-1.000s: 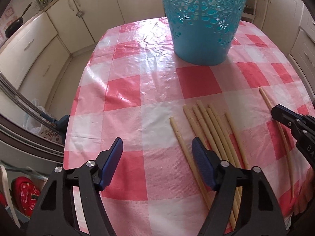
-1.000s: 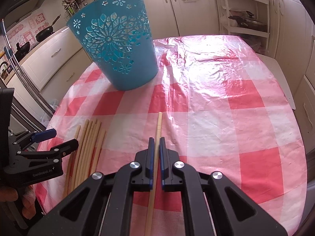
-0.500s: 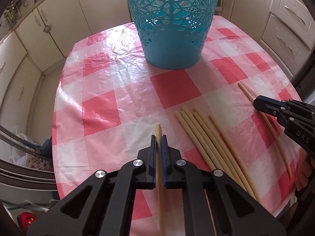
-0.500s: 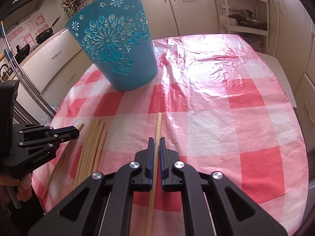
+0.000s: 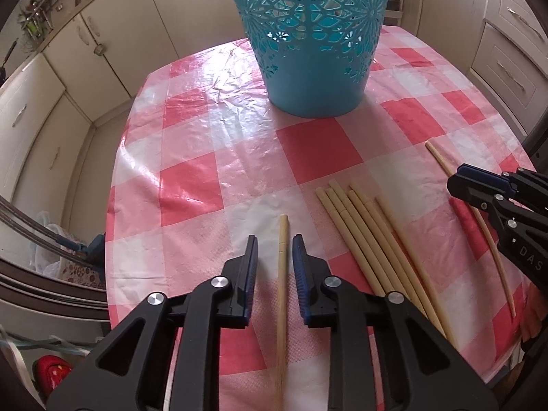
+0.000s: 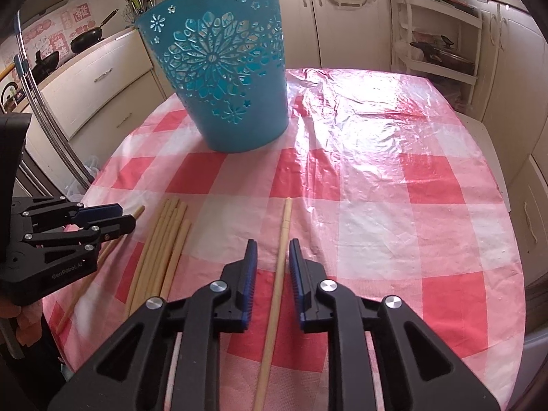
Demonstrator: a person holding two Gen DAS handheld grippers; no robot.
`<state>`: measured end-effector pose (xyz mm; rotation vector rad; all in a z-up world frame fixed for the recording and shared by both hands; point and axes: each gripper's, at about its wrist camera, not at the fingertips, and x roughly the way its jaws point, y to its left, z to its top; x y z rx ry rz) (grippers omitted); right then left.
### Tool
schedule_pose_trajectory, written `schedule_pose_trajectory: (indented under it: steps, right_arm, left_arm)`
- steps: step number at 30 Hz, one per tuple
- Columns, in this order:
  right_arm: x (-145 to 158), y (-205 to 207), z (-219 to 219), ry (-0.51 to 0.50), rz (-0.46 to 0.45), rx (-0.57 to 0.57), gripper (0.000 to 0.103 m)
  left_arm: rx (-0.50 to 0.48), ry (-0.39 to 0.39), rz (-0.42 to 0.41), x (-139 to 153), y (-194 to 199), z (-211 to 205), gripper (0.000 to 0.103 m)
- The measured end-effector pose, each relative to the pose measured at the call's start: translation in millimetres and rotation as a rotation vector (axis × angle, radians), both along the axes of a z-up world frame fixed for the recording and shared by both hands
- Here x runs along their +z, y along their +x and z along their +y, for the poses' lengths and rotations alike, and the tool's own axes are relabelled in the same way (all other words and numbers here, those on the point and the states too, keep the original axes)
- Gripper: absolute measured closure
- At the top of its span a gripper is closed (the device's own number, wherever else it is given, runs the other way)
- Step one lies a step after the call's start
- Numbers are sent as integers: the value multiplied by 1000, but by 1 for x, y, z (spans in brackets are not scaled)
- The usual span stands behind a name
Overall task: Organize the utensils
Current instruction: 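Grasp a wooden stick from the pile with the left tool, then lift the stick with the left tool and drop it into the basket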
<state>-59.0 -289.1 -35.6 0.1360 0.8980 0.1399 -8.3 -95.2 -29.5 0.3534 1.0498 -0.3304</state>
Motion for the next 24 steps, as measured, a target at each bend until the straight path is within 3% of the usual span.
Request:
schedule_pose_trajectory:
  steps: [1, 7, 14, 24]
  right_arm:
    - [0, 1, 1, -13, 1, 5, 89]
    - [-1, 4, 8, -73, 1, 19, 89]
    - [-2, 5, 2, -19, -2, -4, 95]
    - [-2, 5, 3, -34, -7, -3, 95]
  left_arm:
    - [-7, -7, 4, 0, -1, -1, 98]
    - [-1, -9, 2, 0, 0, -3, 98]
    - [3, -47, -2, 5, 0, 1, 98]
    - [55, -378, -27, 73, 0, 29, 99]
